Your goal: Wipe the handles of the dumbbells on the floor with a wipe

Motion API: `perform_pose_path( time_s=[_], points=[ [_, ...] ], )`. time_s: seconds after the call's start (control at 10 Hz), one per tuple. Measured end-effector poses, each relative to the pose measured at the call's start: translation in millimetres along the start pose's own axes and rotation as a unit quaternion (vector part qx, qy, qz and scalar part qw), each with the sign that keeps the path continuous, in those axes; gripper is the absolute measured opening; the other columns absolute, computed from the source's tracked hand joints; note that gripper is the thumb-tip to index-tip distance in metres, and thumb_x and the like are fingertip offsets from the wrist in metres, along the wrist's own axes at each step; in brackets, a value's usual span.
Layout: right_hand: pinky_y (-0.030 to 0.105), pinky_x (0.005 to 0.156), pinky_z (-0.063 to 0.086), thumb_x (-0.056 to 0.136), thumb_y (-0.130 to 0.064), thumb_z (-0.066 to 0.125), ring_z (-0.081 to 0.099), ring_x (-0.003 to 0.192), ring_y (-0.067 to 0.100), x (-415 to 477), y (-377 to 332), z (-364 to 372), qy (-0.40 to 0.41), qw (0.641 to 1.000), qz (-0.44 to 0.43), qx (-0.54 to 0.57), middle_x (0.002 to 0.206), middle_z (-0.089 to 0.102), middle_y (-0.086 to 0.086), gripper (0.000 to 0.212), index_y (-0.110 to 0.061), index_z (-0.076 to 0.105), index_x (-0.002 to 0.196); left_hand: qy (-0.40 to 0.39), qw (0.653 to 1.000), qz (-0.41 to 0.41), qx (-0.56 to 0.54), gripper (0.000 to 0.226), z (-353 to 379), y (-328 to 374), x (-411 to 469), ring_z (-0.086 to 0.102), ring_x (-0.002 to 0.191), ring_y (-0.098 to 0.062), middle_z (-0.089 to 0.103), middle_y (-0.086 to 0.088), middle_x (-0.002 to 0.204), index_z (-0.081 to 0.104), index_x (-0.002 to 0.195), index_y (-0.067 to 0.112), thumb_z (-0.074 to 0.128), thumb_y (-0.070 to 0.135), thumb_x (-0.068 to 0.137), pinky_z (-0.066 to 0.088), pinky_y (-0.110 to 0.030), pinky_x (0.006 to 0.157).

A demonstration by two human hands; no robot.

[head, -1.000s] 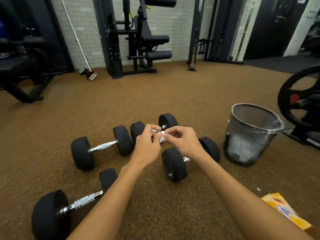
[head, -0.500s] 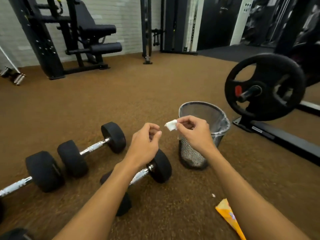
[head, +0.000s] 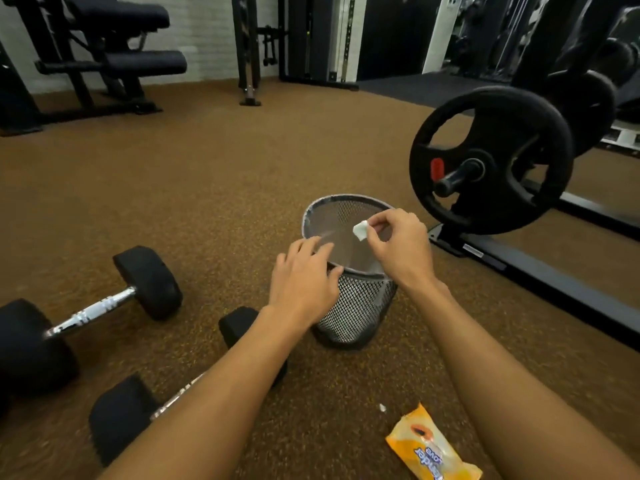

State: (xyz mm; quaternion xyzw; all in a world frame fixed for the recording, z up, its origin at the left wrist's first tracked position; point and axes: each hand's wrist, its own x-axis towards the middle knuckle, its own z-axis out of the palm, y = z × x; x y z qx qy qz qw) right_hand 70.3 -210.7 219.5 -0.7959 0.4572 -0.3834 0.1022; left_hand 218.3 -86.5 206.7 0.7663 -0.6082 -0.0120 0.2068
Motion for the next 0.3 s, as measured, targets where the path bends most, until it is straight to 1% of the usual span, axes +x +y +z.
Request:
perform_pose_path(
  time_s=[0.1,0.2,0.3],
  points=[
    [0.049,0.111,0.041,0.098,-0.034,0.072,0.058,0.123,0.024,5.0,1.3,6.5,-0.108,0.986,0.001,-0.124,0.117,0.074,-0.006,0.022,-0.026,0.078,0.117,-0.02,1.0,-0.007,0.017,0.055,3.8,-5.2,-1.1,0.034,0.153,-0.021,0.044,-0.001,0.164,0.049,0.155,0.023,0.05,0.048,0.107,0.029,-0.044,0.122],
    [0.055,0.118,0.038,0.099,-0.029,0.07,0.06,0.125,0.025,6.6,-4.0,9.0,-0.105,0.988,0.006,-0.113,0.114,0.078,-0.007,0.02,-0.027,0.079,0.116,-0.038,0.999,0.002,0.0,0.057,1.5,-8.6,-3.8,0.033,0.155,-0.021,0.041,-0.002,0.166,0.048,0.157,0.022,0.052,0.048,0.106,0.028,-0.046,0.124],
    [0.054,0.109,0.049,0.097,-0.028,0.068,0.066,0.113,0.022,8.6,-12.3,7.7,-0.109,0.991,0.009,-0.074,0.104,0.079,-0.009,0.018,-0.028,0.08,0.111,-0.057,0.998,0.001,-0.039,0.061,-9.1,-12.6,-2.2,0.032,0.155,-0.022,0.04,-0.002,0.167,0.046,0.159,0.022,0.056,0.048,0.105,0.028,-0.047,0.126]
  ],
)
